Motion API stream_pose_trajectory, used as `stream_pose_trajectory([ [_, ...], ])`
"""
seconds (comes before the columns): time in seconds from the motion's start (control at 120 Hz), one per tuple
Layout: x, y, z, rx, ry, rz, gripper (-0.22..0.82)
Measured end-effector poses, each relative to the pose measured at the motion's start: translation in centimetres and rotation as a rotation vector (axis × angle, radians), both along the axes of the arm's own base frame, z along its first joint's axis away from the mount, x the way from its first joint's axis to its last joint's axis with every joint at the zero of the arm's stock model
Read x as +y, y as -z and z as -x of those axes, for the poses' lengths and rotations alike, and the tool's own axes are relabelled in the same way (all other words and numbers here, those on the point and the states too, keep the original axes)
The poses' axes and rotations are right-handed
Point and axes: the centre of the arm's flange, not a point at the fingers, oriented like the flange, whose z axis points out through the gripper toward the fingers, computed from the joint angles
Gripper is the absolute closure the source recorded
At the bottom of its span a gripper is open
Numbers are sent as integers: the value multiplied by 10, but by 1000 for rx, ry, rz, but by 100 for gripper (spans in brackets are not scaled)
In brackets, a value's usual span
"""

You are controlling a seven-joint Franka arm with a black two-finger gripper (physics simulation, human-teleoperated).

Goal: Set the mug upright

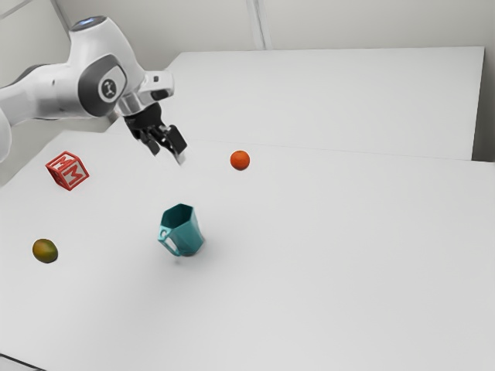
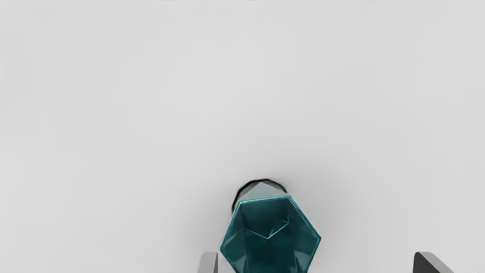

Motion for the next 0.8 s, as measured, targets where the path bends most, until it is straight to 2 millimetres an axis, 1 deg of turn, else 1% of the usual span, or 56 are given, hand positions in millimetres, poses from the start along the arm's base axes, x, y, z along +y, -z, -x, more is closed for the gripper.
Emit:
stream_pose_trajectory([
  [0.142, 17, -42, -5, -8, -24, -14, 2],
  [0.242, 21, -74, -9, -23, -31, -15, 1],
  [0.325, 22, -90, -7, -18, -34, -17, 1],
  [0.417, 21, -95, -4, 5, -35, -18, 1],
  [0.8, 9, -92, 2, 59, -22, -16, 0],
])
